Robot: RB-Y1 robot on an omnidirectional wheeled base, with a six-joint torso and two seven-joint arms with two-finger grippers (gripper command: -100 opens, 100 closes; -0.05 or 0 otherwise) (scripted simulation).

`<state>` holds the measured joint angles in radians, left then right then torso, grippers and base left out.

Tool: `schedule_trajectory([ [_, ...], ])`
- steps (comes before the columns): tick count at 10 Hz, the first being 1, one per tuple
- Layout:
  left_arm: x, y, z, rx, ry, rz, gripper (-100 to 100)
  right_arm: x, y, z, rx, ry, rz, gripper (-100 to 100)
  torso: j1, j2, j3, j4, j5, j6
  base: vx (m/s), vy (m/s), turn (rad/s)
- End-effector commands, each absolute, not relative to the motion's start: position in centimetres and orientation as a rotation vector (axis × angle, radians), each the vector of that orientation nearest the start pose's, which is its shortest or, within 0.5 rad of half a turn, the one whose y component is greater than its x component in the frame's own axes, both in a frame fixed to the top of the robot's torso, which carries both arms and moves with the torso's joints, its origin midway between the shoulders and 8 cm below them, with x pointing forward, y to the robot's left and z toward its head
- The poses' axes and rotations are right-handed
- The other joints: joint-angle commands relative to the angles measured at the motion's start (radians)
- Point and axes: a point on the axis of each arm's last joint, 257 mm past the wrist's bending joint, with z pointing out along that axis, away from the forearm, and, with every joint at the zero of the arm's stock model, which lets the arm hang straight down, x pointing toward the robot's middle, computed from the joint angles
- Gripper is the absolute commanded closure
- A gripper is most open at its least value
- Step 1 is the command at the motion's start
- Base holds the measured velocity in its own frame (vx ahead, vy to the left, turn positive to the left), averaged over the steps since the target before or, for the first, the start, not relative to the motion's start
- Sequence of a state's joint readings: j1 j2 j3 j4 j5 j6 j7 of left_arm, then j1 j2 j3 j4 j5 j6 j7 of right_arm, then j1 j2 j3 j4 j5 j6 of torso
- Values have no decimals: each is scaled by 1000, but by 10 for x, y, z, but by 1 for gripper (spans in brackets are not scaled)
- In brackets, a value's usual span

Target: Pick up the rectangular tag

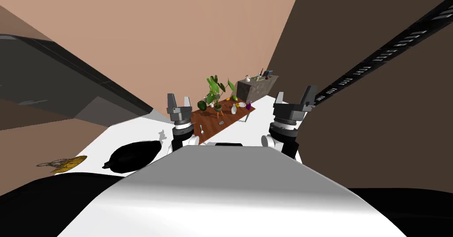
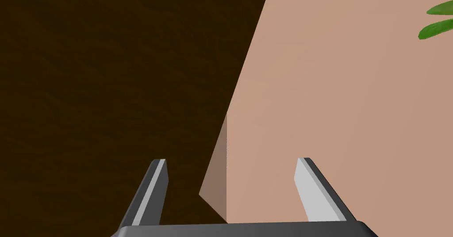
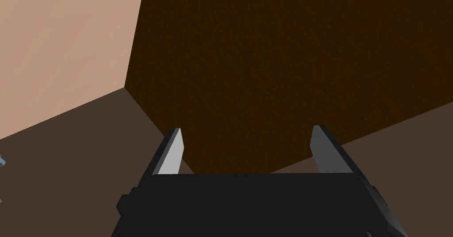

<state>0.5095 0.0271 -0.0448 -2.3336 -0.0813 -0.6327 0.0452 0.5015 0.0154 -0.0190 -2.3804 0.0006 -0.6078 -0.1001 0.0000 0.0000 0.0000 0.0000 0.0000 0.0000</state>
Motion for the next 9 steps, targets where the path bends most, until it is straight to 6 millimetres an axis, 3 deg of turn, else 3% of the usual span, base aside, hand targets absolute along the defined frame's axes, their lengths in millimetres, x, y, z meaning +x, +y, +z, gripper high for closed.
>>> schedule_trajectory([
  [1,327,250,47,-518,595,-1392,-100,299,-277,85,523,436,1419,0,0,0,0,0,0,0,-1,-23,-198],
  [5,364,269,2,-654,684,-1404,-100,299,-277,85,523,436,1419,0,-2,-1,-1,0,0,0,11,-28,-158],
  [8,396,295,-46,-808,757,-1397,-100,299,-277,85,523,436,1419,0,-1,-2,-1,-1,0,0,32,-23,-231],
  [9,398,296,-52,-818,764,-1392,-100,299,-277,85,523,436,1419,0,-1,-3,-2,-1,0,0,27,-15,-53],
])
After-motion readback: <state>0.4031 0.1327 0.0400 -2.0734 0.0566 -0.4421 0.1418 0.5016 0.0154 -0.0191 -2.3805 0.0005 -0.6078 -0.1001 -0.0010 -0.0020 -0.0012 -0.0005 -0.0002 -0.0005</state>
